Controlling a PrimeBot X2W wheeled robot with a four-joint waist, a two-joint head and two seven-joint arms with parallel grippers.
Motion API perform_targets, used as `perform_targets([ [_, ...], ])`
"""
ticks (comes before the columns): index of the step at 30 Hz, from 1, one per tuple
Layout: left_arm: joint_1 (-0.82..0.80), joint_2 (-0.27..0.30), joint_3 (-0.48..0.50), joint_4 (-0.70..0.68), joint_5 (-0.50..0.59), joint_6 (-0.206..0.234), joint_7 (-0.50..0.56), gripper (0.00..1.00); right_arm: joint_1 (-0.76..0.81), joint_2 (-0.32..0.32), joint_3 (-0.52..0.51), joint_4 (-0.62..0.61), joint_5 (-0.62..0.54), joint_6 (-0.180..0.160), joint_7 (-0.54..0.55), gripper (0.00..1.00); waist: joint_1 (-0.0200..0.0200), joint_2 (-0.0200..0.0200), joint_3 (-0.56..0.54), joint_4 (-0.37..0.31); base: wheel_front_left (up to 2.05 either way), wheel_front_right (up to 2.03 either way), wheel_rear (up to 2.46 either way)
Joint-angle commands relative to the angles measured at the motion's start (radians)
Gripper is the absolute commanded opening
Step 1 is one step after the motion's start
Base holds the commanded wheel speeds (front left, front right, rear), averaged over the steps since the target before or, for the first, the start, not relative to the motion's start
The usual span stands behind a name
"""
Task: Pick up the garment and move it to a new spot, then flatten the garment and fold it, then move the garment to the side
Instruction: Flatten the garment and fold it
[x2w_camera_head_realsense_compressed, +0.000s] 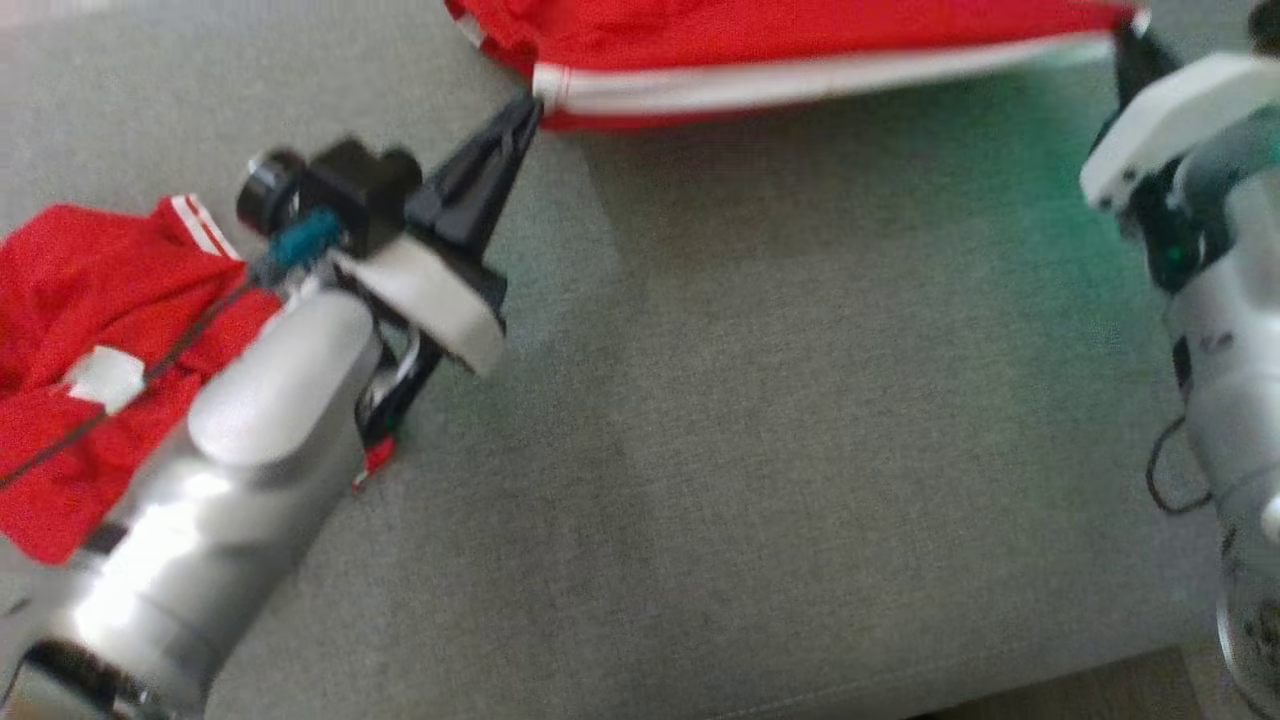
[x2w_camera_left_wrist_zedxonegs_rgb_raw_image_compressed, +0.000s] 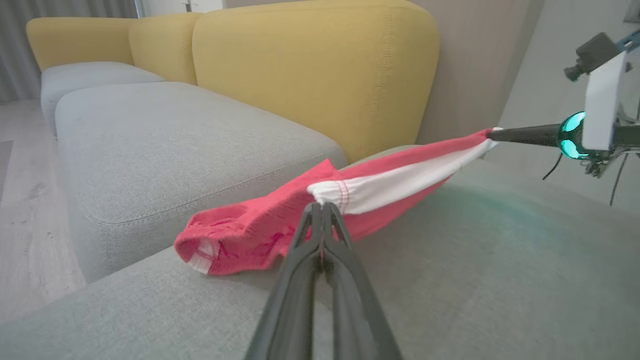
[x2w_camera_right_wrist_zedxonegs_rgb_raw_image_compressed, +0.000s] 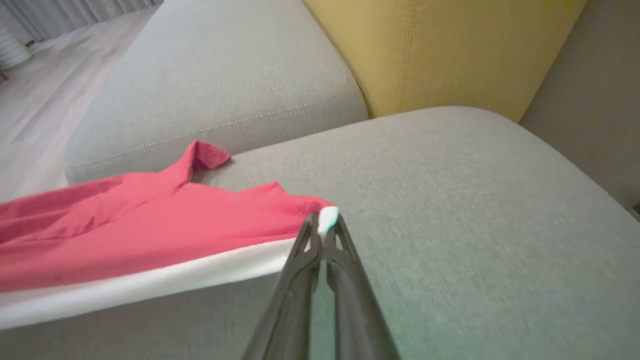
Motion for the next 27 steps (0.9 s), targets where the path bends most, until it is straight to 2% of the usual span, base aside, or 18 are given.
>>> perform_targets([
  [1,-0.013,0.05,0.029,-0.047,-0.011,0.002,-0.01,0.0,0.024,-0.027,0.032,-0.035,0.024,-0.001,0.019,0.0,0.0001,0.0,-0.038,-0.002,0.0,0.0,0.0],
  [4,0.072,0.07,0.008,-0.124,-0.021,0.006,-0.012,0.0,0.105,-0.08,0.087,-0.071,0.091,-0.001,0.078,0.0,0.0001,0.0,-0.087,-0.001,0.0,0.0,0.0],
  [8,0.14,0.079,-0.014,-0.201,-0.018,0.038,-0.004,0.0,0.185,-0.124,0.114,-0.111,0.146,-0.001,0.126,0.0,0.0001,0.0,-0.132,0.0,0.0,0.0,0.0],
  [14,0.244,0.096,-0.051,-0.314,-0.027,0.08,0.03,0.0,0.3,-0.15,0.13,-0.178,0.204,-0.001,0.177,0.0,0.0001,0.0,-0.199,-0.008,0.0,0.0,0.0],
  [19,0.315,0.1,-0.068,-0.385,-0.043,0.11,0.045,0.0,0.378,-0.17,0.107,-0.22,0.231,-0.001,0.194,0.0,0.0001,0.0,-0.254,-0.006,0.0,0.0,0.0],
  [23,0.384,0.09,-0.096,-0.445,-0.054,0.137,0.054,0.0,0.466,-0.186,0.047,-0.251,0.253,-0.001,0.205,0.0,0.0001,0.0,-0.31,-0.001,0.0,0.0,0.0],
  [27,0.417,0.088,-0.103,-0.506,-0.061,0.166,0.062,0.0,0.53,-0.189,-0.007,-0.321,0.25,-0.001,0.218,0.0,0.0001,0.0,-0.319,0.001,0.0,0.0,0.0],
])
